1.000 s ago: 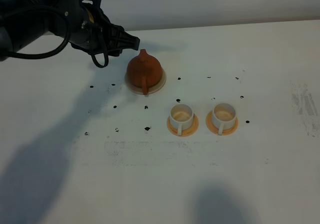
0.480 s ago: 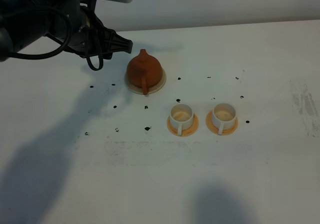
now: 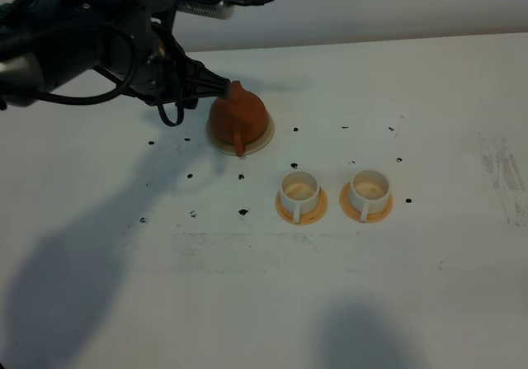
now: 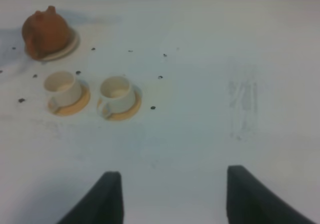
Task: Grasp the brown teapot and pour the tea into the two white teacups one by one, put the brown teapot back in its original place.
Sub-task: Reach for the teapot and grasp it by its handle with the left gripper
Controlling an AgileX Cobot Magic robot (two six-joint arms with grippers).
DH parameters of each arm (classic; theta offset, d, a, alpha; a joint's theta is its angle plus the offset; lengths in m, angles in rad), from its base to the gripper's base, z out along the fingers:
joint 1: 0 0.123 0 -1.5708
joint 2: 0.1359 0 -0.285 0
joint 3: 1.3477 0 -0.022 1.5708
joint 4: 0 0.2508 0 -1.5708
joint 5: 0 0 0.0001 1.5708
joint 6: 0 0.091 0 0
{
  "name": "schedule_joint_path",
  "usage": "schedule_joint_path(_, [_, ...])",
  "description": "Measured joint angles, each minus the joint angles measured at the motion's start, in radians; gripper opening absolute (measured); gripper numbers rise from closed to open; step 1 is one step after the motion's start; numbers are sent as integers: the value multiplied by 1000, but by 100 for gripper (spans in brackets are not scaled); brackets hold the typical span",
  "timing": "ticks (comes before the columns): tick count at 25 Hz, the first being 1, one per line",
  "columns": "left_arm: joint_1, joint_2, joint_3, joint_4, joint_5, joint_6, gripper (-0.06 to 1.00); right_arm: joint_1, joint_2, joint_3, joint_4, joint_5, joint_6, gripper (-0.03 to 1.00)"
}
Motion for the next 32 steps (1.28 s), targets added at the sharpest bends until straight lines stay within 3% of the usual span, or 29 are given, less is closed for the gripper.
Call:
schedule_joint_path(8, [-17, 43, 0, 10, 13, -27, 45, 0, -5, 25, 9, 61, 2, 46])
schedule_joint_path(24, [-17, 46, 0, 16, 11, -54, 45, -5, -5, 25, 14, 60, 3, 46])
schedule_joint_path(32, [-17, 46, 0, 0, -1, -55, 45, -155, -5, 25, 19, 60, 3, 46])
